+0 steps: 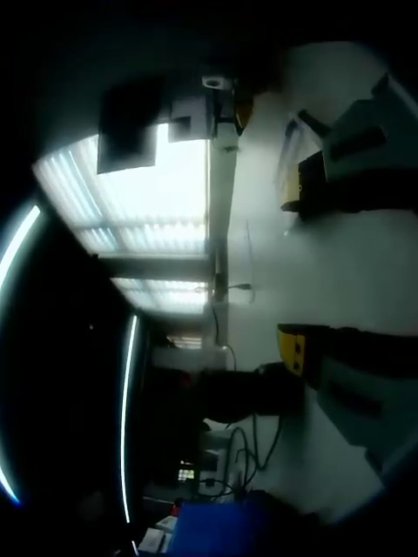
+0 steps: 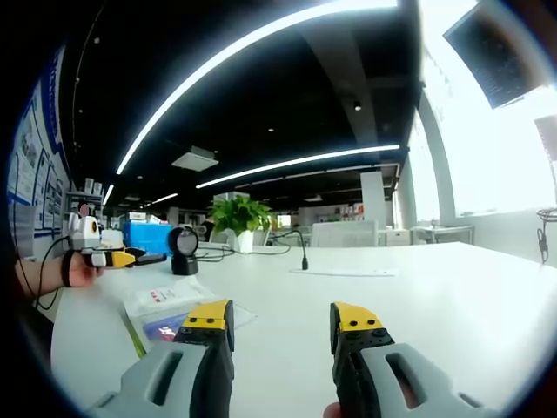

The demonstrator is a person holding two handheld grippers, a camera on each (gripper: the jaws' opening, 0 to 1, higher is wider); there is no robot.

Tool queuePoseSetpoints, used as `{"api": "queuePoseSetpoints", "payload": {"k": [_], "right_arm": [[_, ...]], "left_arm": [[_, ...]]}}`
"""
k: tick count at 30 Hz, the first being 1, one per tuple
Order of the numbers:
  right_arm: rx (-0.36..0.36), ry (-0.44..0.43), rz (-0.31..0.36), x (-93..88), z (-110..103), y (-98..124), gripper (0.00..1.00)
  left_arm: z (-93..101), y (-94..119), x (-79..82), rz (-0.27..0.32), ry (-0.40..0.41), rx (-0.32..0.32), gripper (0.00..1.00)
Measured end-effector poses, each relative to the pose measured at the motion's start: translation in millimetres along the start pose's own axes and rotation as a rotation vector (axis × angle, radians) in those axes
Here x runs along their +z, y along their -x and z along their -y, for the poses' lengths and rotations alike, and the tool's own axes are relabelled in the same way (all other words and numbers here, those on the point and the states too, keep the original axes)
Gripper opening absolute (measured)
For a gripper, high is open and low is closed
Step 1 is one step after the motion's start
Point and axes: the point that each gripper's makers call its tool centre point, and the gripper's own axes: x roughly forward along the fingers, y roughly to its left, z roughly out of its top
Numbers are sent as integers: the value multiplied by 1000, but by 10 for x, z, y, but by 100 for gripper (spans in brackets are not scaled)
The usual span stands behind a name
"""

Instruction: Clip sheet goods on table flip sheet goods clip sheet goods scan sheet goods put sheet goods back to table

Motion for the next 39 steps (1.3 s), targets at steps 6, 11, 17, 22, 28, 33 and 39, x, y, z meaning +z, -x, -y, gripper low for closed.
{"api": "queuePoseSetpoints", "payload": {"k": [6,11,17,22,28,33,39], "right_arm": [[-4,0,-2,-4,9,-1,39],[-5,3,-7,-14,8,-3,39],[-7,0,-7,-13,13,-5,38],[-7,-1,-4,-6,16,-6,38],[-9,5,-10,-17,12,-11,38],[-9,11,-10,-16,6,-11,38],[-8,12,-10,-15,7,-13,38]], "left_arm": [[12,-6,-4,-1,1,-8,45],[50,-2,33,15,10,-23,46],[30,-12,0,-1,3,-12,45],[51,-13,-6,-3,-2,-22,45],[70,-9,4,0,-7,-30,45],[76,-8,3,0,-6,-34,44],[80,-11,3,-1,-12,-34,44]]}}
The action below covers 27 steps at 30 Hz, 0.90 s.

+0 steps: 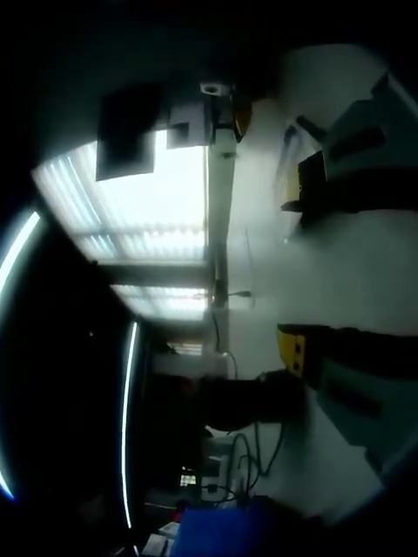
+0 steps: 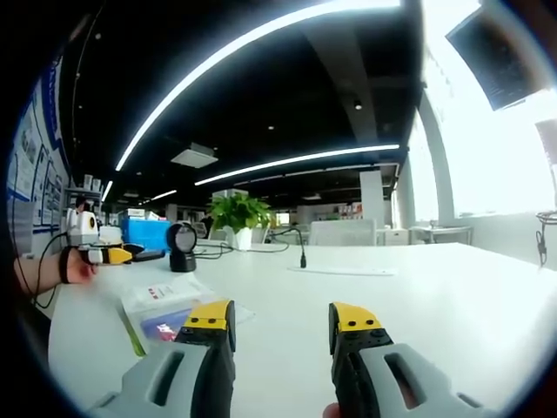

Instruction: Clip sheet goods on table flip sheet goods clip sheet goods scan sheet goods put sheet goods back to table

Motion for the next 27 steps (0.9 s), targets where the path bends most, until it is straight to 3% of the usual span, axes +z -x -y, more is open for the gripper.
{"api": "queuePoseSetpoints", "payload": {"k": [17,19,21,27], "right_arm": [[-2,29,-5,-2,-32,0,39],[-44,54,-13,19,-2,-10,38],[-34,136,-26,65,-96,-46,36],[39,172,-29,170,-569,-125,40]], "left_arm": [[-7,-1,4,2,4,1,44],[-3,-2,0,1,2,0,44],[-1,-7,-11,-5,-3,0,44],[-24,-4,-7,-2,5,8,43]]}}
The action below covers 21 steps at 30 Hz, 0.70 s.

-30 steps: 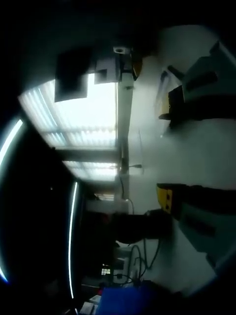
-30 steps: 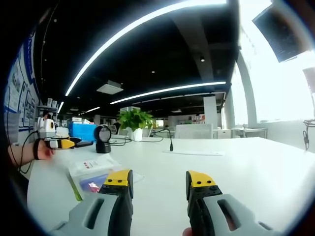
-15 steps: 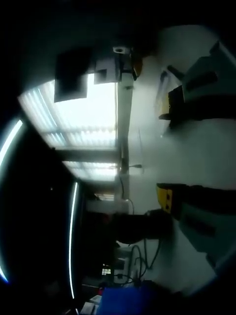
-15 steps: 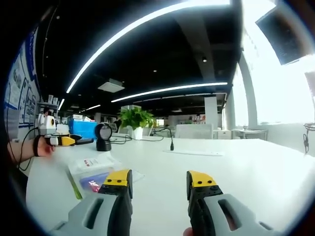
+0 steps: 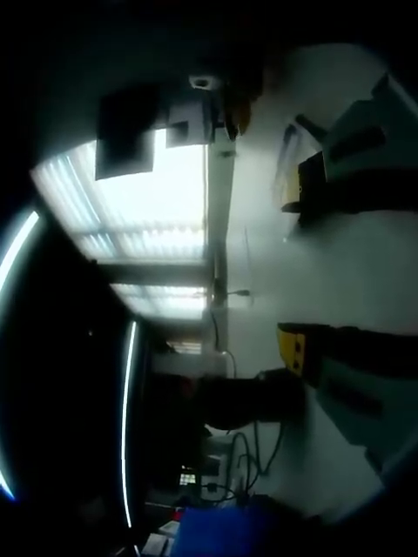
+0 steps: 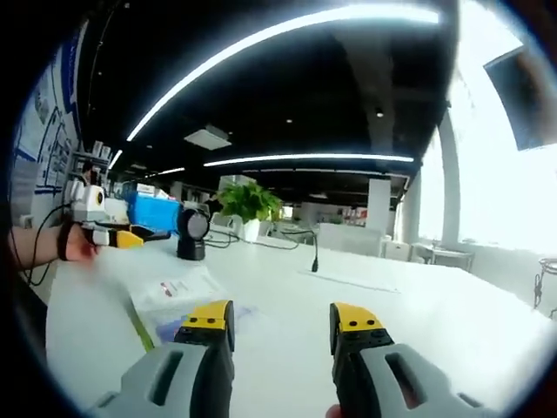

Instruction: Clip sheet goods on table flip sheet goods clip sheet goods scan sheet goods put sheet goods back to table

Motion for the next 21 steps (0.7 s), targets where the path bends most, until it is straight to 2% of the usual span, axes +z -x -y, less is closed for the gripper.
{"api": "queuePoseSetpoints", "payload": {"k": [4,7,12,16,21], "right_arm": [[40,-12,19,144,-215,-31,40],[71,48,7,208,-350,-64,40],[95,82,14,343,-525,-97,40],[122,108,11,376,-701,-127,41],[146,145,9,362,-916,-166,47]], "left_arm": [[6,-1,-9,-4,-1,-4,43],[12,-1,-12,-5,2,-7,42],[4,1,-10,-4,5,-4,42],[7,-1,-18,-8,2,-5,42],[2,1,-14,-6,5,-4,42]]}}
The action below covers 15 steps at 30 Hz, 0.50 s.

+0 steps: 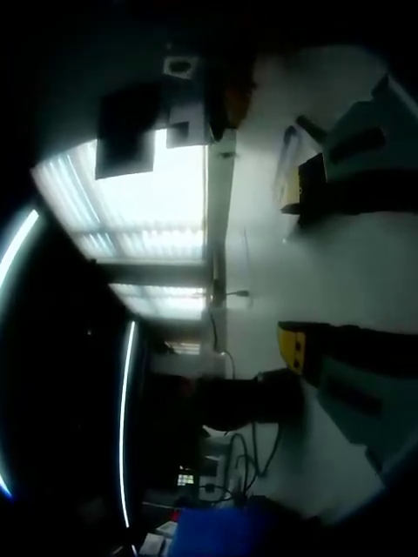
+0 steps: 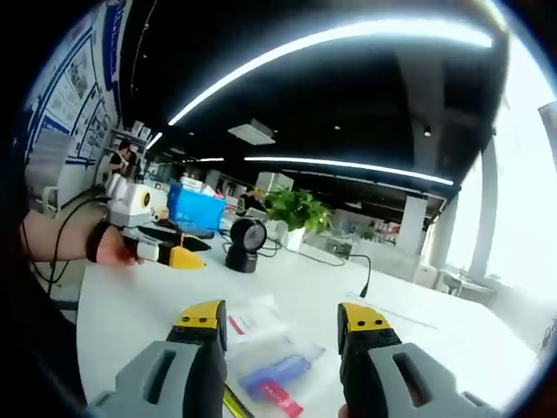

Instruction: Clip sheet goods on table flip sheet goods clip sheet goods scan sheet goods put sheet goods back to table

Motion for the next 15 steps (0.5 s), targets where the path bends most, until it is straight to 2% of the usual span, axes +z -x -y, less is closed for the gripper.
{"api": "queuePoseSetpoints", "payload": {"k": [3,15], "right_arm": [[-10,53,-1,-20,-13,-18,47],[22,203,-10,-35,-339,-133,45]], "left_arm": [[2,-1,-2,-1,0,-2,42],[1,1,2,1,1,-1,42]]}}
